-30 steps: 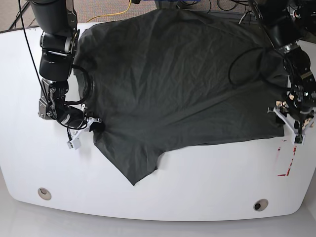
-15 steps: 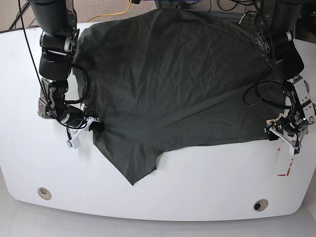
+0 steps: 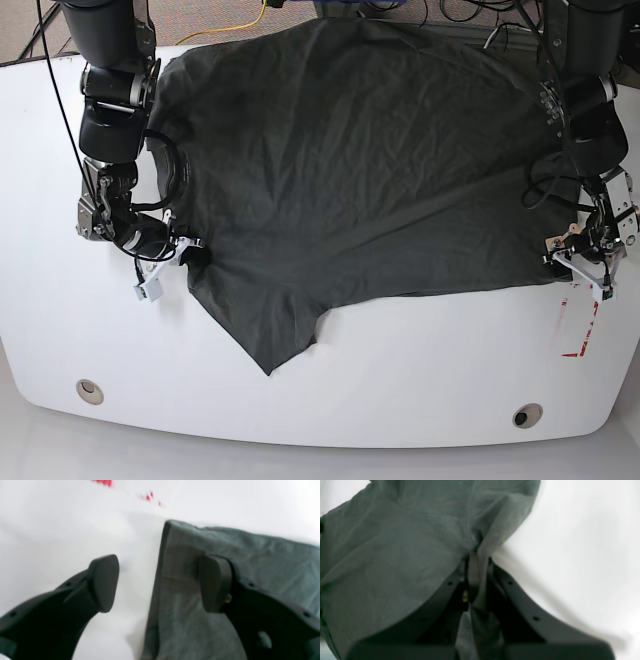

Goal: Layout the t-shirt on the table in an organized manner, then fold the t-shirt properly
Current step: 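Pull the grasped edge with the left gripper away from the right gripper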

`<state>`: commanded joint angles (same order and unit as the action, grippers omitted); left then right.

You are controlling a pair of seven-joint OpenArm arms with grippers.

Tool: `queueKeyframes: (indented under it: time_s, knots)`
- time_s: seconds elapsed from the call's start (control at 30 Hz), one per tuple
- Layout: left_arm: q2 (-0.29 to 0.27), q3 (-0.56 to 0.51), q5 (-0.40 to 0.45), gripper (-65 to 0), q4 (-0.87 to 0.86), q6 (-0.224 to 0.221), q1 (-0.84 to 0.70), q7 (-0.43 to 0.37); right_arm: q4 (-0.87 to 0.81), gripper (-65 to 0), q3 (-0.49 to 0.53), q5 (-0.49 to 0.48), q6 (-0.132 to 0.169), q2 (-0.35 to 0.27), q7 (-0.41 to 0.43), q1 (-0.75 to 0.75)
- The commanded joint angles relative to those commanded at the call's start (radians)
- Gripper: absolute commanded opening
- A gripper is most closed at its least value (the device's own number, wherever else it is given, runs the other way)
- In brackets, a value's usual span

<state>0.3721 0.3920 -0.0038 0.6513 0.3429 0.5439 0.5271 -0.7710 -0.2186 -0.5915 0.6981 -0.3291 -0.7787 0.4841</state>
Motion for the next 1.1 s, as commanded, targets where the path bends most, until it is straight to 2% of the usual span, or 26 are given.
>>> queueKeyframes:
  time_s: [0.27,0.4,0.87,1.0,1.07,1.1]
  knots:
    - [-0.008,-0.041,-0.005,-17.8,-0.026,0.003,0.020,-0.009,0.000,-63.6,0.000,0.000,0.000,0.000,0.000,0.000]
    - [-0.035,-0.060,-0.005,-17.8,-0.023,0.003,0.021,-0.009,0.000,-63.6,0.000,0.000,0.000,0.000,0.000,0.002]
    - [-0.069,-0.060,-0.005,-19.3,-0.021,0.006,0.031,-0.011,0.000,-63.6,-0.002,0.000,0.000,0.000,0.000,0.000]
    - [-0.072,-0.060,-0.005,-27.8,-0.021,0.006,0.034,-0.011,0.000,-63.6,-0.002,0.000,0.000,0.000,0.000,0.000]
    - [-0.072,-0.060,-0.005,-34.3,-0.021,0.006,0.034,-0.011,0.000,-63.6,-0.002,0.000,0.000,0.000,0.000,0.000]
    - [-0.074,-0.060,-0.005,-40.6,-0.021,0.006,0.034,-0.012,0.000,-63.6,-0.002,0.000,0.000,0.000,0.000,0.000]
